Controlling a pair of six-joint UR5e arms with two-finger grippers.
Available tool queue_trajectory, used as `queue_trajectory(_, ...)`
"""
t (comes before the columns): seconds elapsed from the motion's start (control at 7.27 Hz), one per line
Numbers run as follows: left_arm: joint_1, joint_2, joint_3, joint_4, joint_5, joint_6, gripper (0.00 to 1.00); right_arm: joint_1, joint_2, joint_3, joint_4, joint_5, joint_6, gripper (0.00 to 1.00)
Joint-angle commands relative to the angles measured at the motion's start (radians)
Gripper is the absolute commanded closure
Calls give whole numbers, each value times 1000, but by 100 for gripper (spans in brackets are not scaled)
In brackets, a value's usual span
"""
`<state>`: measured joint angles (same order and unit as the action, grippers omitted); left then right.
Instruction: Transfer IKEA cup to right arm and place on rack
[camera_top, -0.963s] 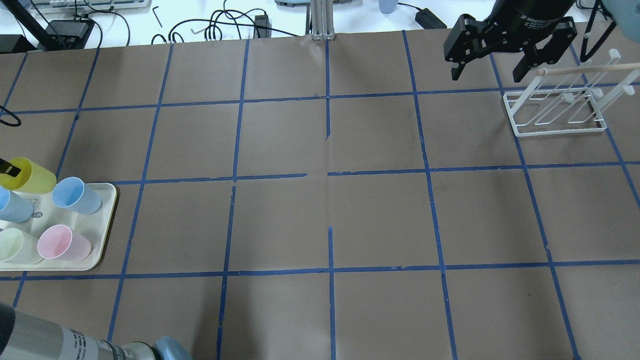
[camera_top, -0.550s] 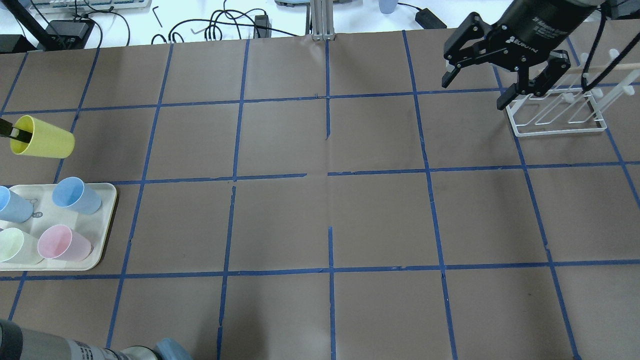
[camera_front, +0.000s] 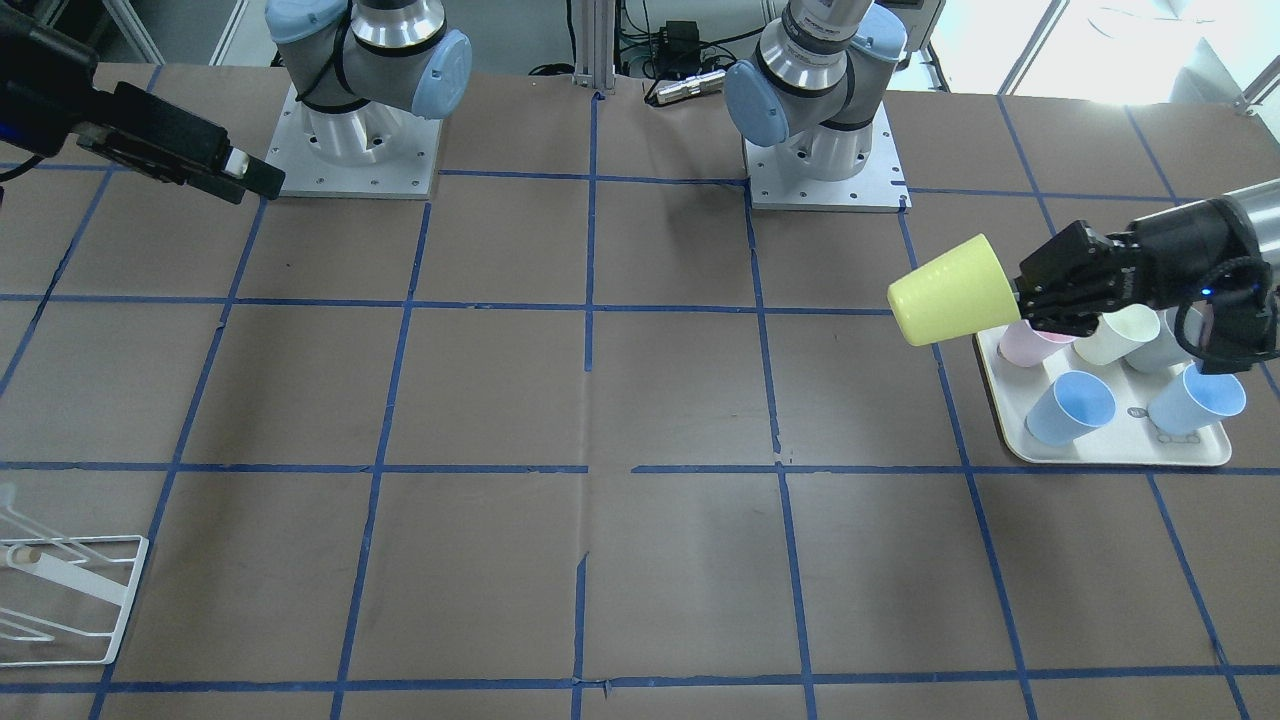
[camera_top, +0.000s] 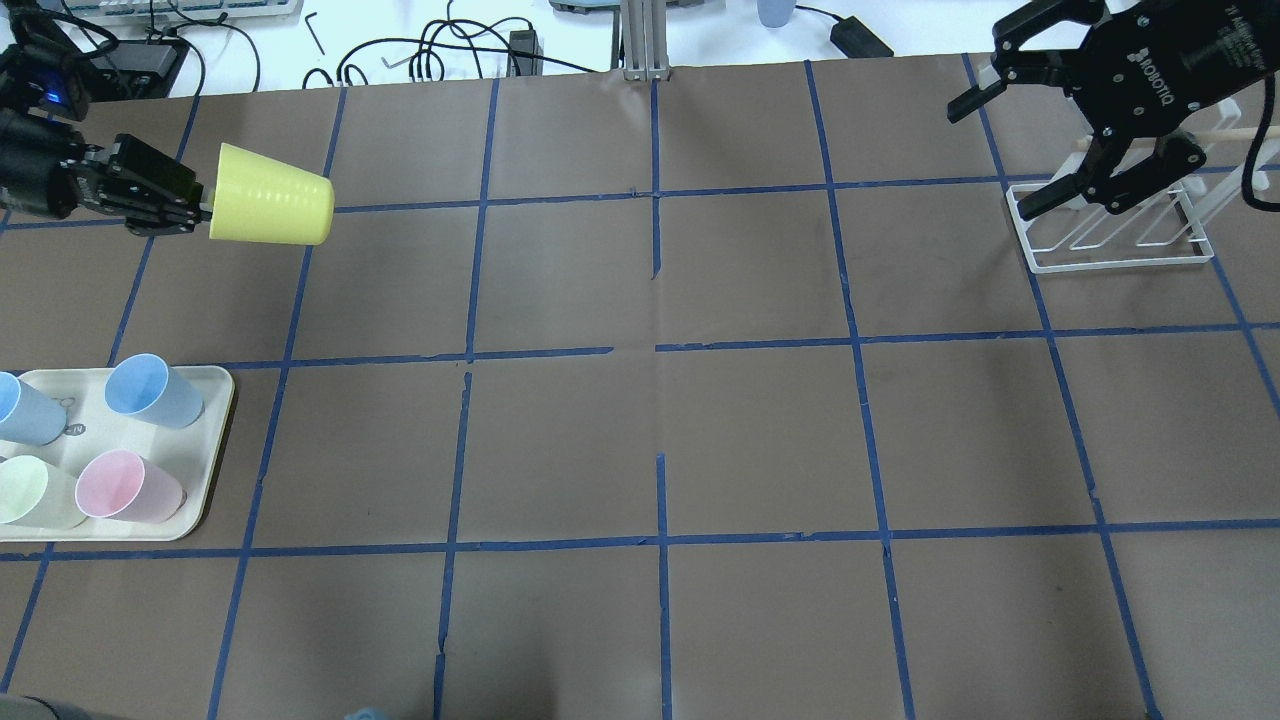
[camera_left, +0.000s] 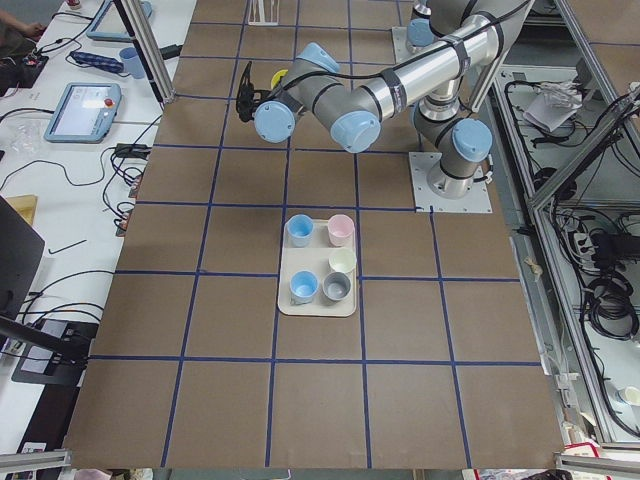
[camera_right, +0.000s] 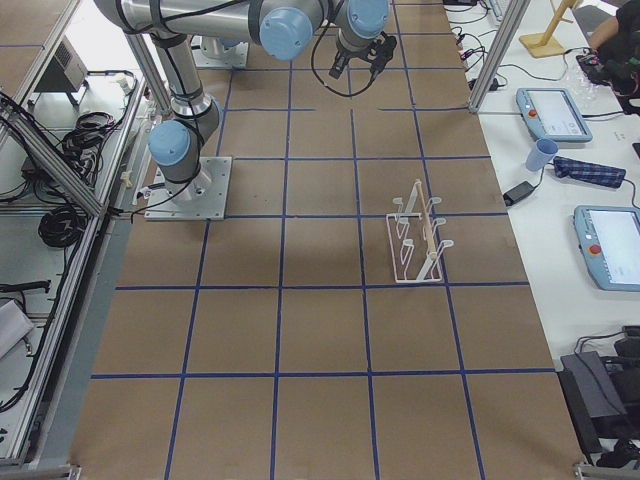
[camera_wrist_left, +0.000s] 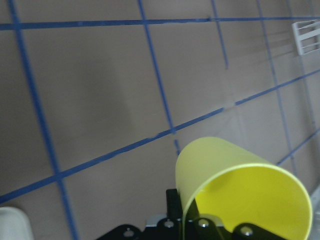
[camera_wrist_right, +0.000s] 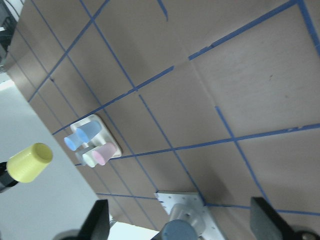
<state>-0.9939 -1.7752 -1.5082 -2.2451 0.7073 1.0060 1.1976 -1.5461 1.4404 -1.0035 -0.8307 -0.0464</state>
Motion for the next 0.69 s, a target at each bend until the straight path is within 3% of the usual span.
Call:
queue_trajectory(0.0, -55, 46, -97, -151, -205, -1, 100, -4, -38, 3, 190, 169, 11, 0)
queue_trajectory(0.14, -169, 68, -133, -149, -317, -1, 100, 2, -67, 8, 197, 201, 14, 0)
queue_trajectory(0.28, -277, 89, -173, -168, -439, -1, 100, 16, -74, 11, 206, 314, 20, 0)
queue_trajectory(0.41, -311, 115, -209, -197, -503, 2, 100, 54, -69, 12, 210, 399, 19, 0)
queue_trajectory(0.55, -319, 143, -225, -211, -506, -1, 100, 80, -62, 17, 212, 409, 22, 0)
